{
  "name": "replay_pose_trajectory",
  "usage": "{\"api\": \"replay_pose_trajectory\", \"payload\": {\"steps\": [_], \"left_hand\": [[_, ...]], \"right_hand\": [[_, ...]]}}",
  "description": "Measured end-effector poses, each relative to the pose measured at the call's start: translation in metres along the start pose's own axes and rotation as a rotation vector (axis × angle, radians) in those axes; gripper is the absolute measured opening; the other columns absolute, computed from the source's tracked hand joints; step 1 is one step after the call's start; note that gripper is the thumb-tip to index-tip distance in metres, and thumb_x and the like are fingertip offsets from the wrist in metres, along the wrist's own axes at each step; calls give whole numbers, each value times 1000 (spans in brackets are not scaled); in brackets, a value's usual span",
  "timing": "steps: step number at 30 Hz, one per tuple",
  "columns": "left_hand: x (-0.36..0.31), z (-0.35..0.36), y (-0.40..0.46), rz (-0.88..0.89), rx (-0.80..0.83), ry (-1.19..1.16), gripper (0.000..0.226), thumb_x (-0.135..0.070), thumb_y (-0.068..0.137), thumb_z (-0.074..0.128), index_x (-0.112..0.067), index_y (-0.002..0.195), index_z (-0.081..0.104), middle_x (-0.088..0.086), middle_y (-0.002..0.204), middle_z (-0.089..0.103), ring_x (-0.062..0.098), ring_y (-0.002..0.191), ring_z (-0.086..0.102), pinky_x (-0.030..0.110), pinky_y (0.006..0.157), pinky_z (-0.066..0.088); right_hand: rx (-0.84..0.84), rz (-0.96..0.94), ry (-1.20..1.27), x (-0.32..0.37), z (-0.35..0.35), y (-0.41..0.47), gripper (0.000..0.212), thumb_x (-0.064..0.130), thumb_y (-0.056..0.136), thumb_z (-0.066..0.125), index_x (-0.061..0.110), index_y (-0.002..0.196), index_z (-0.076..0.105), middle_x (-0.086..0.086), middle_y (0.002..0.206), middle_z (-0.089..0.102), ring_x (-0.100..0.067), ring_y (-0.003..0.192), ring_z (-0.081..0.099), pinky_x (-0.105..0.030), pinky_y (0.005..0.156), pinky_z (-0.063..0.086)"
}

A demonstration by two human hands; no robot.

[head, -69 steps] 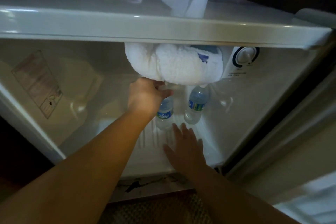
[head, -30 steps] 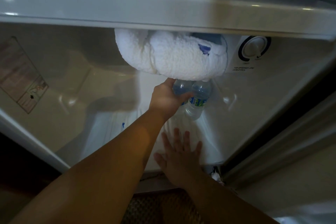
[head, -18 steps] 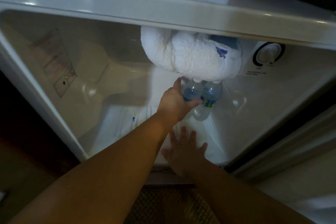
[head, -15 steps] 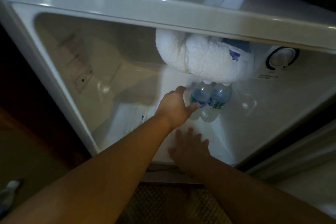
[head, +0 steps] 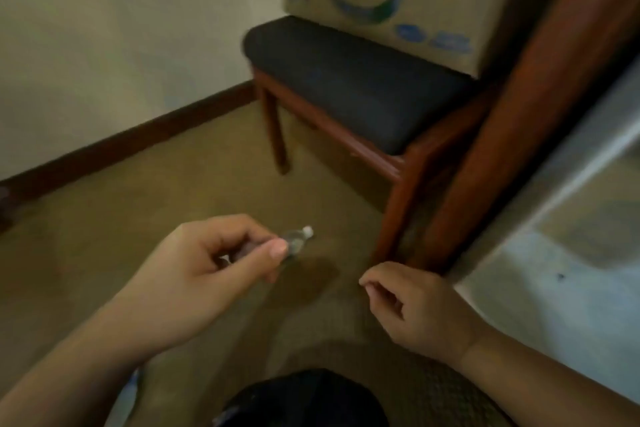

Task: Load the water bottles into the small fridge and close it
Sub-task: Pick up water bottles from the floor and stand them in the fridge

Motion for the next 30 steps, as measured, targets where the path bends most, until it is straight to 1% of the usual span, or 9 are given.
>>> {"api": "replay_pose_trajectory", "payload": {"steps": [2, 6, 9, 14, 17, 20, 22, 25, 30], "left_hand": [[37, -28, -18, -157, -136, 63, 22, -51, 96, 61, -35, 92, 76, -6, 82, 76, 11, 67, 70, 31, 63, 58], [120, -55, -38, -431, -305, 149, 16, -49, 98, 59, -38, 107, 67, -19, 84, 75, 0, 74, 70, 36, 76, 59], [176, -59, -47, -571, -312, 213, 25, -51, 95, 64, -35, 114, 65, -12, 87, 73, 4, 81, 68, 35, 81, 56], [259, -43, -74, -812, -261, 253, 56, -58, 89, 66, -29, 134, 51, -1, 115, 66, 22, 110, 63, 43, 96, 53], [296, -37, -93, -903, -304, 295, 67, -54, 86, 68, -27, 143, 45, 8, 135, 56, 31, 130, 49, 46, 109, 45], [326, -27, -112, -1041, -238, 351, 74, -50, 87, 67, -23, 148, 36, 11, 143, 47, 33, 135, 42, 45, 107, 42], [350, -16, -127, -1179, -154, 370, 83, -50, 88, 68, -19, 153, 29, 12, 148, 43, 33, 138, 41, 45, 107, 43], [384, 9, -151, -1310, -14, 365, 95, -46, 91, 68, -12, 162, 14, 15, 153, 41, 33, 140, 43, 45, 109, 44], [405, 25, -166, -1304, -131, 341, 86, -23, 102, 56, -15, 166, -2, 20, 148, 45, 34, 127, 58, 47, 103, 52]], "right_hand": [[135, 31, 43, 12, 30, 29, 15, 31, 102, 57, 36, 116, 60, 19, 96, 59, -4, 80, 61, -26, 68, 55], [271, 120, 10, 20, 86, 79, 34, 30, 101, 58, 41, 132, 49, 21, 107, 50, -2, 87, 59, -27, 77, 58], [306, 108, -11, 22, 124, 107, 38, 28, 100, 60, 38, 135, 50, 15, 125, 52, -5, 96, 59, -31, 85, 58], [455, 91, -21, 45, 204, 146, 30, 37, 98, 57, 39, 127, 53, 9, 125, 53, -14, 102, 60, -42, 90, 54], [477, 3, 48, 82, 246, 168, 57, 46, 93, 66, 40, 144, 42, 8, 143, 45, -17, 123, 56, -41, 98, 51], [373, -91, 114, 127, 270, 197, 77, 54, 91, 66, 44, 156, 25, 7, 139, 39, -13, 114, 52, -38, 90, 50], [345, -135, 76, 149, 284, 216, 69, 55, 95, 60, 46, 155, 27, 6, 134, 43, -16, 113, 53, -40, 87, 52], [425, -110, -82, 155, 305, 231, 45, 46, 102, 56, 32, 145, 51, -2, 129, 51, -27, 120, 51, -40, 92, 48], [377, -83, -8, 144, 293, 221, 23, 30, 97, 69, 19, 117, 68, -2, 109, 45, -26, 102, 56, -31, 80, 41]]}}
Point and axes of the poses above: each hand's wrist, its own y-axis towards the middle knuckle, its own z-axis out of the palm, x = y × z, the point moved 5 cm from there along y, towards the middle knuckle
